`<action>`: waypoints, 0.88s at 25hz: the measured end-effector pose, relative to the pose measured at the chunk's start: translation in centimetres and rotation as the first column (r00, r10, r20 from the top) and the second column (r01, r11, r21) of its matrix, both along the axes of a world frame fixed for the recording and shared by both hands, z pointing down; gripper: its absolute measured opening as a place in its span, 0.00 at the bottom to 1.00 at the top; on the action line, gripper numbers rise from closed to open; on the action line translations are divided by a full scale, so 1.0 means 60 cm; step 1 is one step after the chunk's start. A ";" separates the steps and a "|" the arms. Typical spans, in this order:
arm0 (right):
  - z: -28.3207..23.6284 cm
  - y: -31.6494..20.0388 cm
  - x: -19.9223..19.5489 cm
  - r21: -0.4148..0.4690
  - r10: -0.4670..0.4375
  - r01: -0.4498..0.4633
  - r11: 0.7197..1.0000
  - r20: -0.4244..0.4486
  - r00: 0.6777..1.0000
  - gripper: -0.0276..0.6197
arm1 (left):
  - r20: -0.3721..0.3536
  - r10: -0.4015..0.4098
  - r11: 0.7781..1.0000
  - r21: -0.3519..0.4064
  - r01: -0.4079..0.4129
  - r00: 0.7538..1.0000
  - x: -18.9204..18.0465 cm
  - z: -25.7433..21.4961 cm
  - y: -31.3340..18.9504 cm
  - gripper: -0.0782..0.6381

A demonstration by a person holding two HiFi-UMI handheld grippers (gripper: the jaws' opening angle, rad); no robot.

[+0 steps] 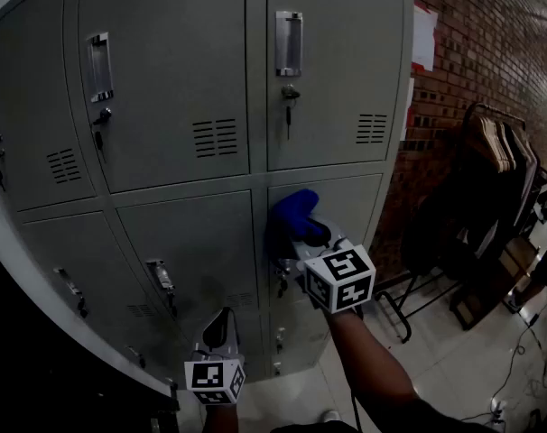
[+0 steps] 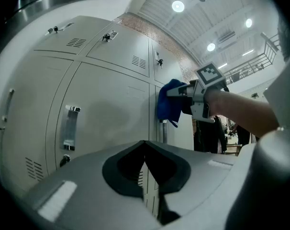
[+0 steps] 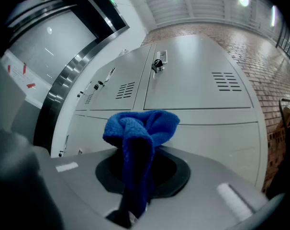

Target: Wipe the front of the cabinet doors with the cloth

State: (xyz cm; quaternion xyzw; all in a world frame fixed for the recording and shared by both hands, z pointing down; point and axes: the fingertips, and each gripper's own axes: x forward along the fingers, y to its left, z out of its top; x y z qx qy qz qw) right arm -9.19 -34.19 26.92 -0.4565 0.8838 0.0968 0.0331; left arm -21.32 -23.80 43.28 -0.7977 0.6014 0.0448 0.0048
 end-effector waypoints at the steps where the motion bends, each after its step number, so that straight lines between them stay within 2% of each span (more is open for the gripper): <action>1: -0.007 -0.003 -0.008 0.003 -0.003 0.003 1.000 -0.010 1.000 0.12 | -0.002 -0.001 1.000 -0.002 0.001 1.000 -0.003 0.000 0.001 0.13; 5: -0.019 -0.020 -0.033 0.000 -0.008 0.008 1.000 -0.043 0.999 0.12 | 0.002 -0.002 1.000 -0.009 0.002 1.000 -0.010 0.004 0.003 0.13; 12: -0.017 -0.029 -0.030 -0.011 -0.011 0.010 1.000 -0.063 0.998 0.12 | 0.016 0.006 1.000 -0.012 -0.006 1.000 -0.014 -0.007 -0.009 0.13; 18: -0.010 -0.037 -0.001 -0.022 0.033 -0.034 0.999 -0.059 0.998 0.12 | 0.046 0.032 0.999 -0.020 -0.031 0.998 -0.010 -0.027 -0.033 0.13; 22: -0.013 -0.042 0.031 -0.024 0.043 -0.044 0.999 -0.047 0.998 0.12 | 0.096 0.039 0.999 -0.009 -0.039 0.995 0.008 -0.045 -0.045 0.13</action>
